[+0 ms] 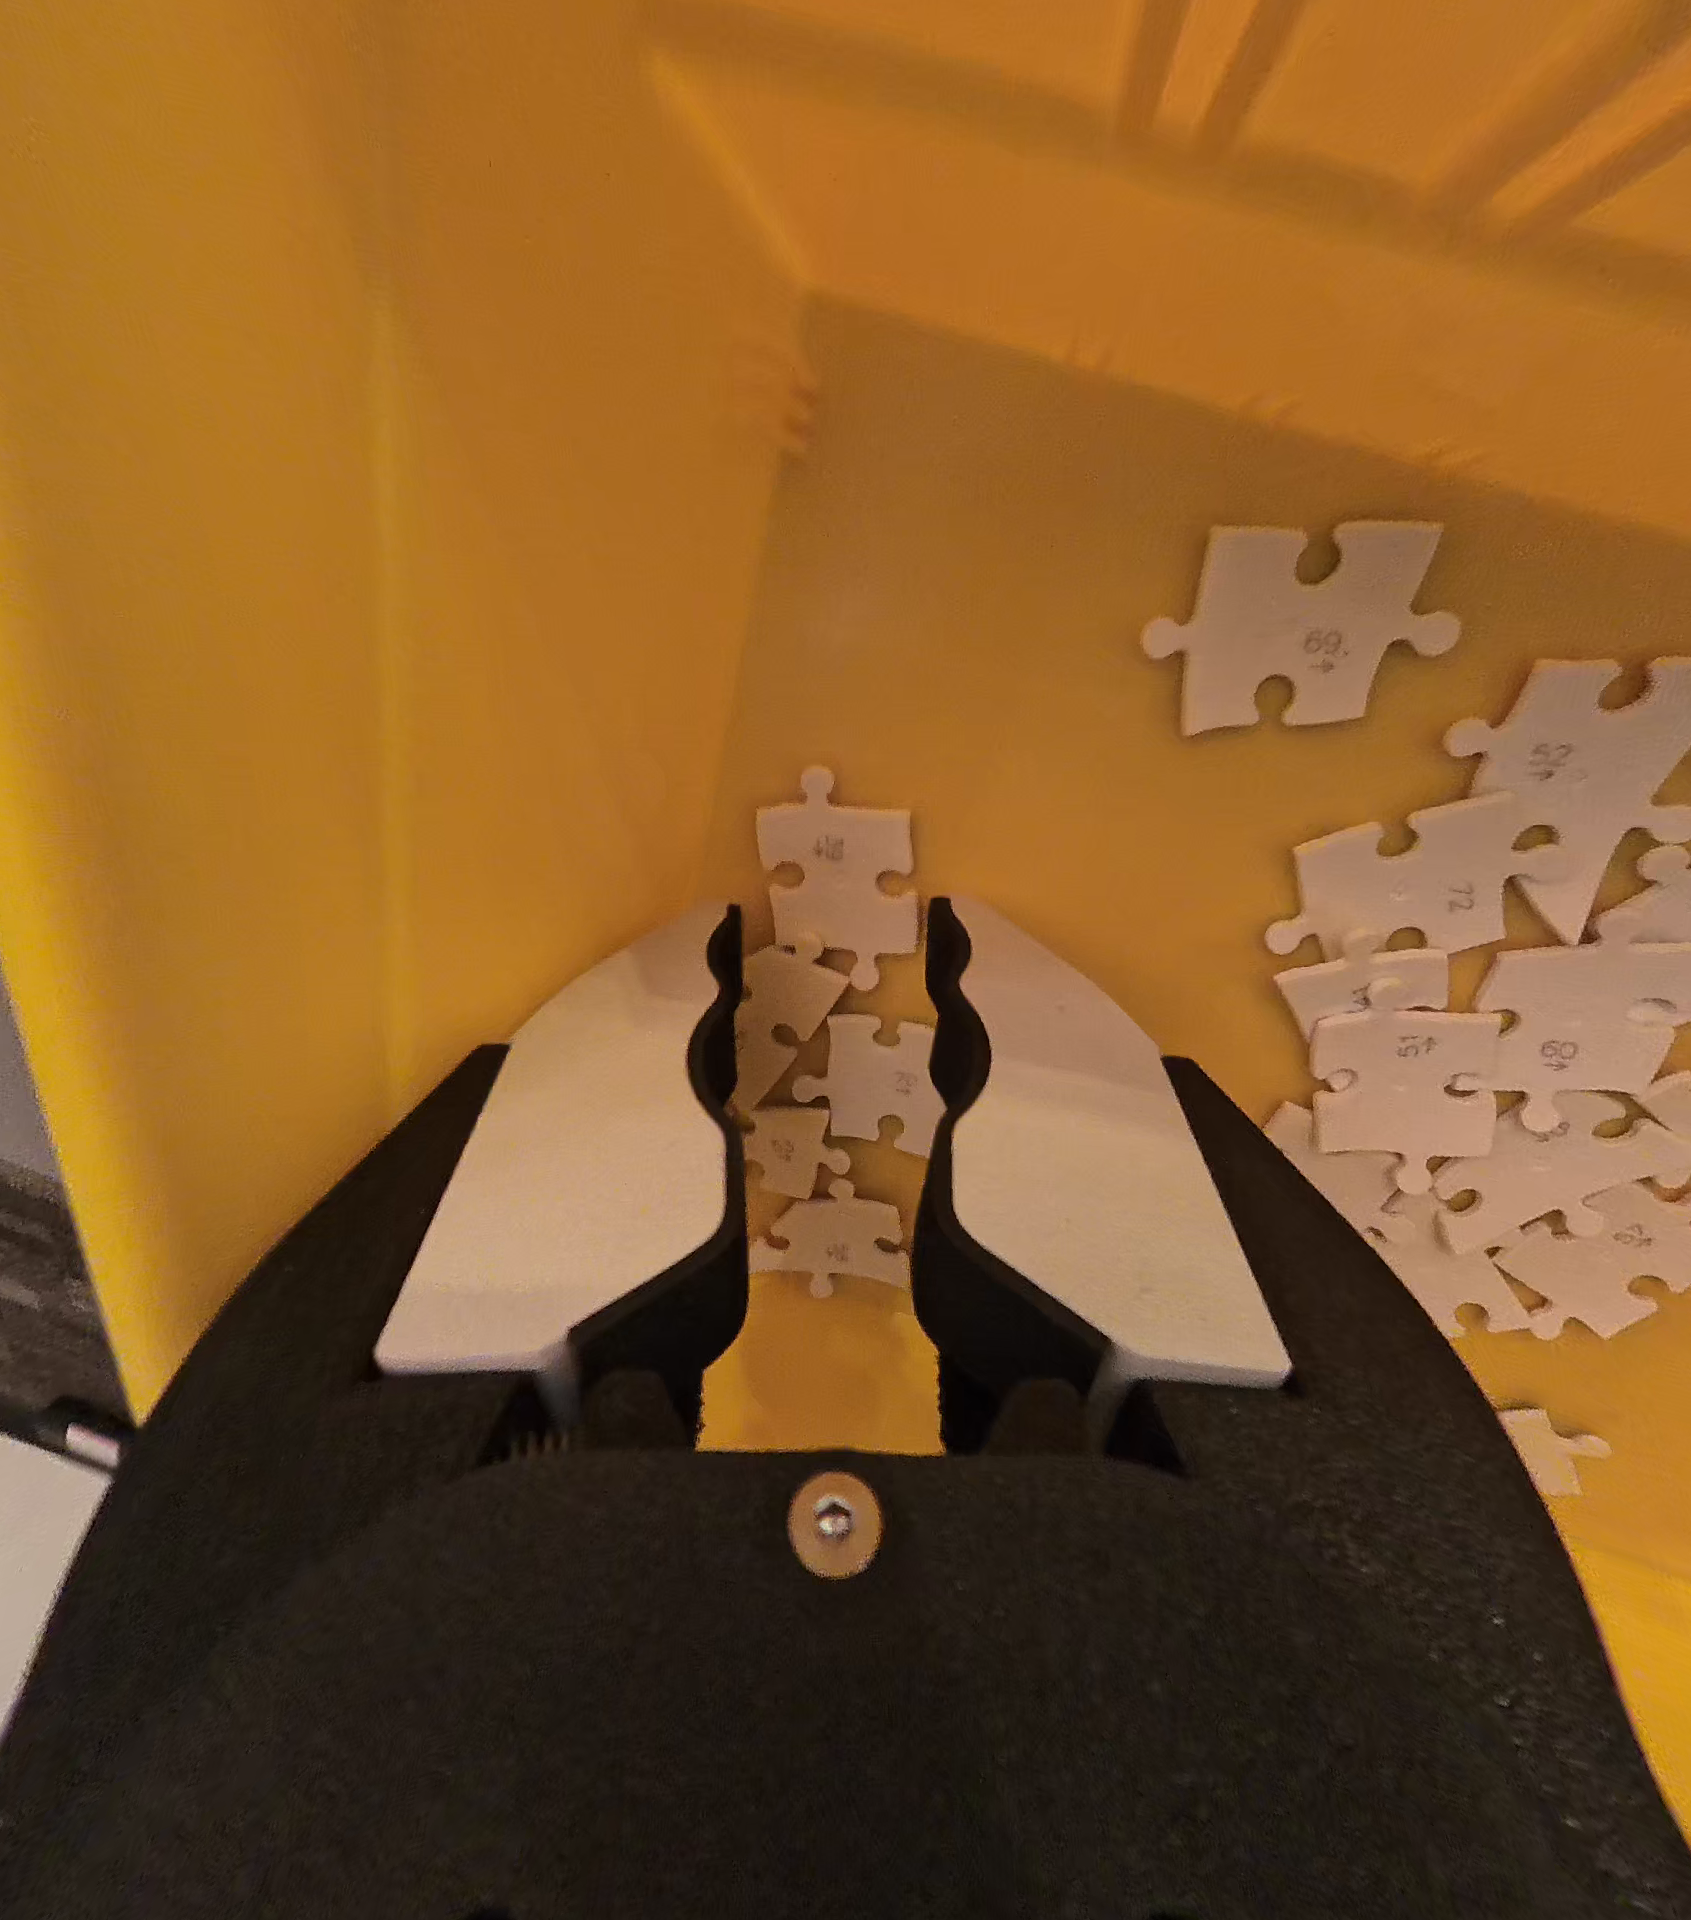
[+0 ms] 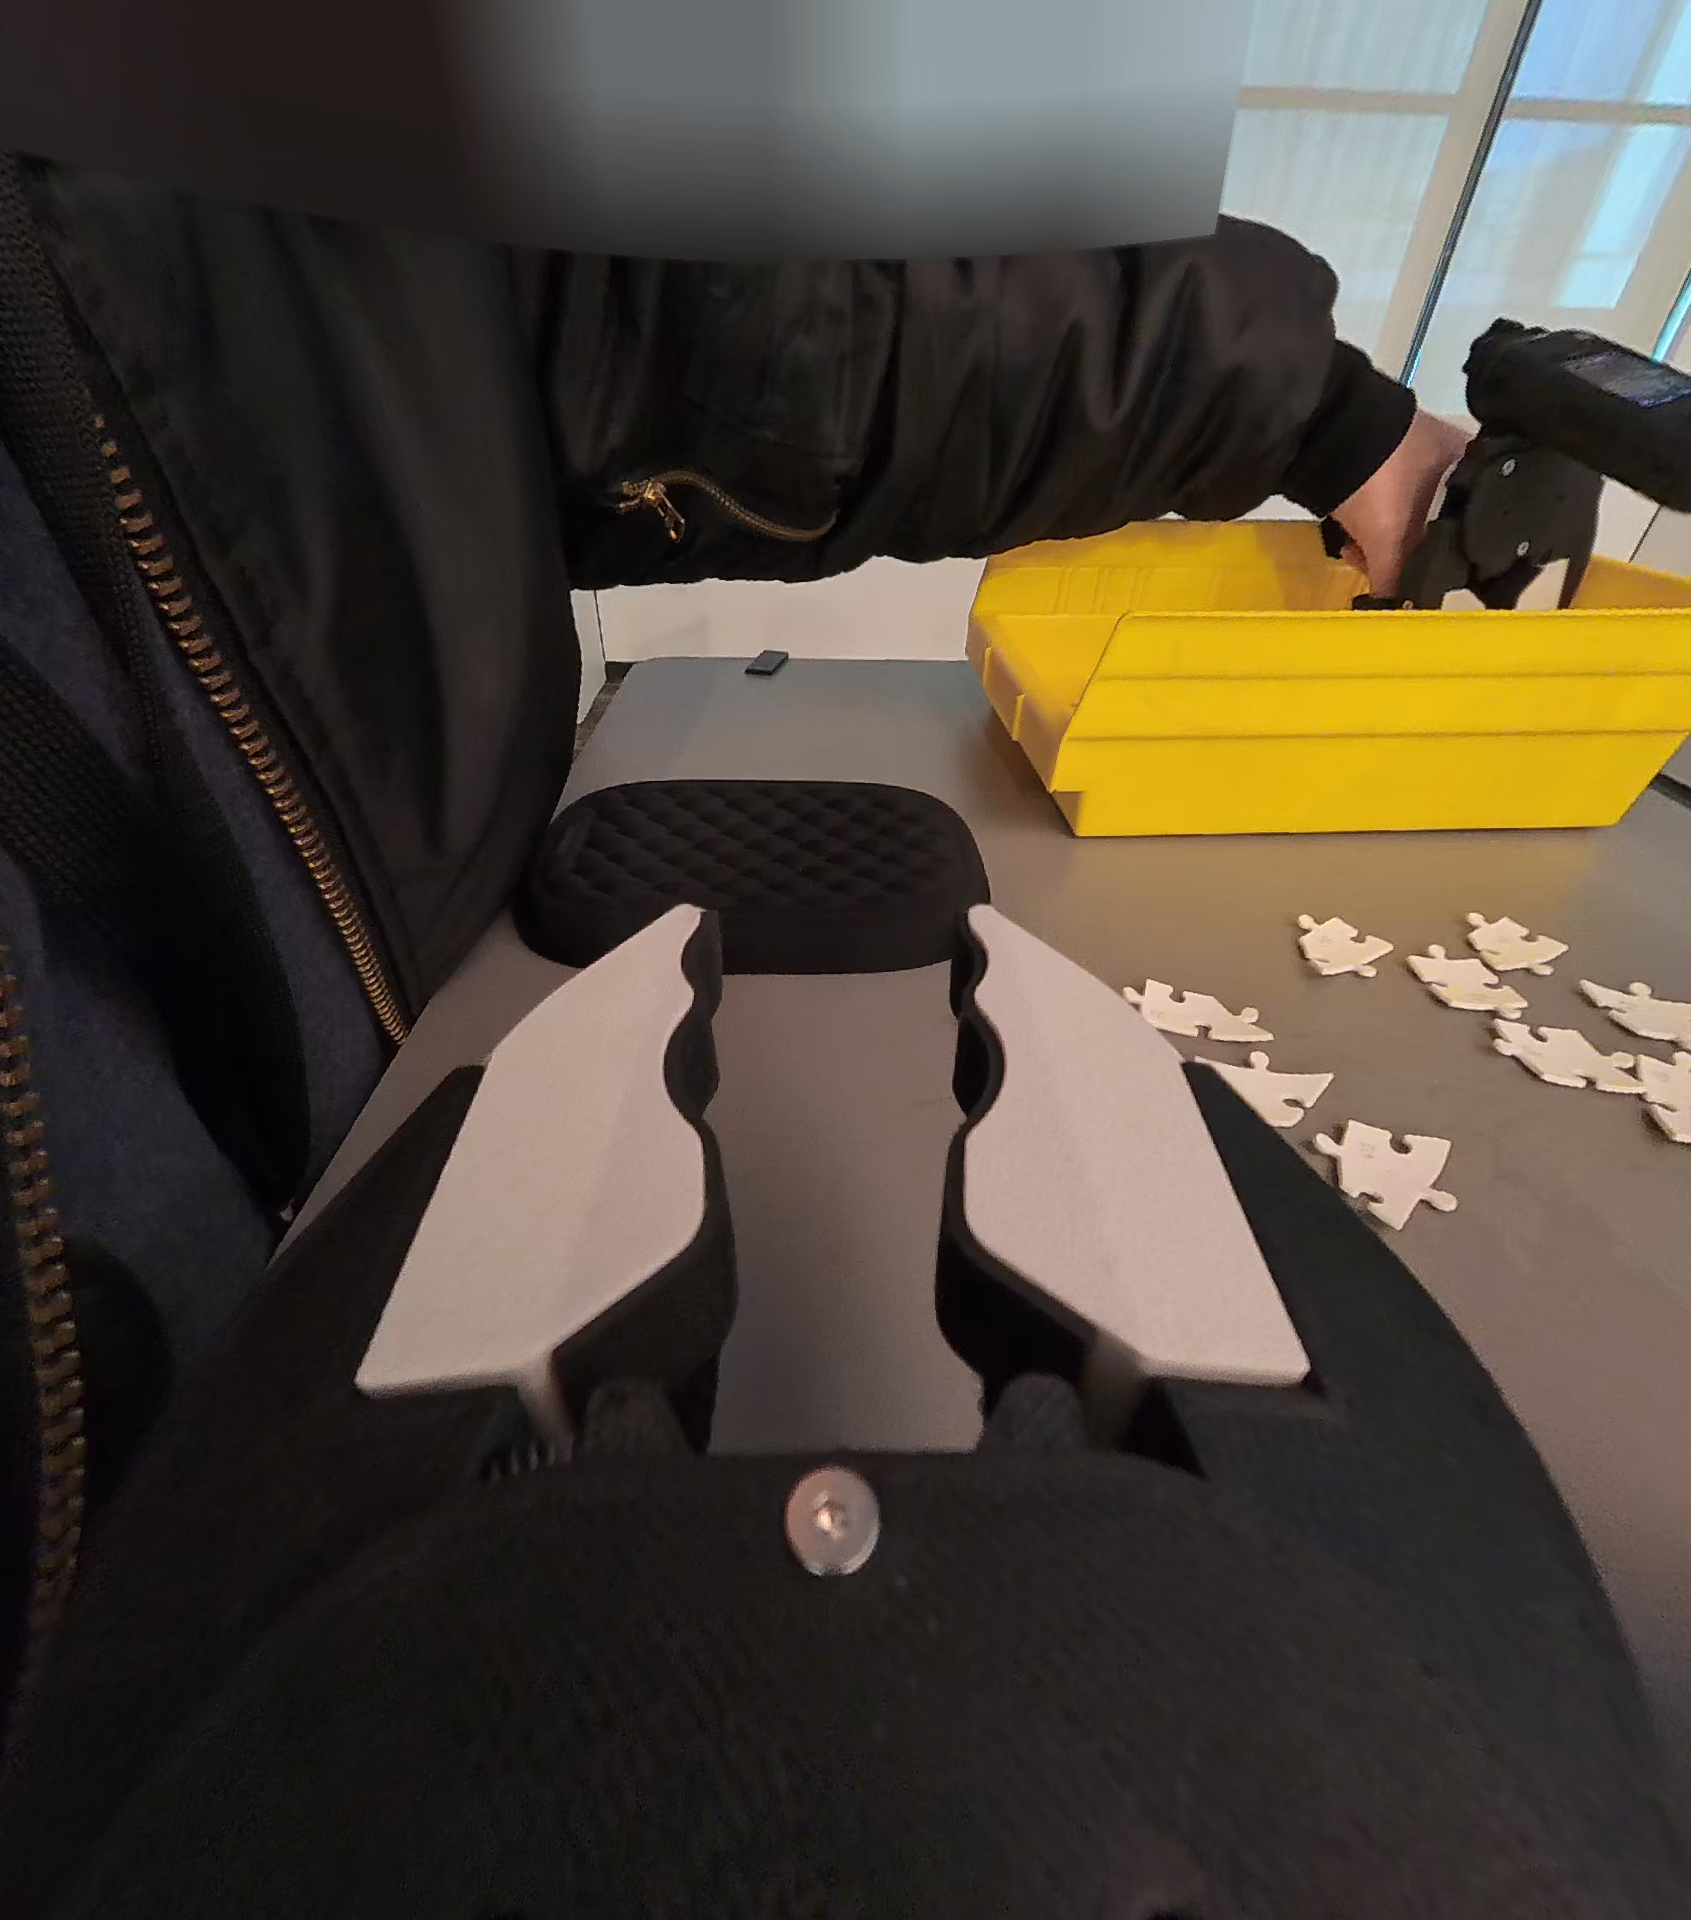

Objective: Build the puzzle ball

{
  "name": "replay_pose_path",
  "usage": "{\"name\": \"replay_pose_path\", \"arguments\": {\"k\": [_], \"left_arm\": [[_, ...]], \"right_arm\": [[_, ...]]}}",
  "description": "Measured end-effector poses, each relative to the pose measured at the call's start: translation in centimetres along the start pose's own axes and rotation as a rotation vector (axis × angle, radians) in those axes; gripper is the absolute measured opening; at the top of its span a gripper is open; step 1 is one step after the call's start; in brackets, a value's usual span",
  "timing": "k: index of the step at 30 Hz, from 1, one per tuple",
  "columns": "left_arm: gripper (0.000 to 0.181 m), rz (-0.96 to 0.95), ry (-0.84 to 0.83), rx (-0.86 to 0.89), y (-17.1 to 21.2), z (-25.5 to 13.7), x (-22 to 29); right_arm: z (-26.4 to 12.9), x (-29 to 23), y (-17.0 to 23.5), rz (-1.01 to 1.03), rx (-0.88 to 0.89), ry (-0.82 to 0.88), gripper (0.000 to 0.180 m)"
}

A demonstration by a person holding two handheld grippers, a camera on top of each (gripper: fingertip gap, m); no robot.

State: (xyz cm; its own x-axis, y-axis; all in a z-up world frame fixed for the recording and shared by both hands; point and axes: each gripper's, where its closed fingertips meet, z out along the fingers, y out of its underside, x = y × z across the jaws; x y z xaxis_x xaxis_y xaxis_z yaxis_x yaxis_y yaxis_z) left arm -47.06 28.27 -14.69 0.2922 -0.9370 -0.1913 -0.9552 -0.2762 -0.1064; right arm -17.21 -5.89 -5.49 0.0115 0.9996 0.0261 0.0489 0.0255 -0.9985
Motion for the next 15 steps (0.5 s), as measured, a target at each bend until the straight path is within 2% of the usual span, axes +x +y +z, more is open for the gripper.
{"name": "replay_pose_path", "arguments": {"k": [10, 13, 15], "left_arm": [[0.023, -0.007, 0.094, 0.041, -0.66, 0.17, 0.63], [0.018, -0.031, 0.095, 0.042, -0.72, 0.01, 0.62], [0.008, -0.043, 0.068, 0.067, -1.02, -0.55, 0.37]], "right_arm": [[0.19, -0.04, 0.45, 0.008, -0.023, -0.009, 0.043], [0.22, -0.07, 0.49, 0.007, -0.025, -0.01, 0.044], [0.22, -0.17, 0.44, 0.011, -0.023, -0.016, 0.043]]}}
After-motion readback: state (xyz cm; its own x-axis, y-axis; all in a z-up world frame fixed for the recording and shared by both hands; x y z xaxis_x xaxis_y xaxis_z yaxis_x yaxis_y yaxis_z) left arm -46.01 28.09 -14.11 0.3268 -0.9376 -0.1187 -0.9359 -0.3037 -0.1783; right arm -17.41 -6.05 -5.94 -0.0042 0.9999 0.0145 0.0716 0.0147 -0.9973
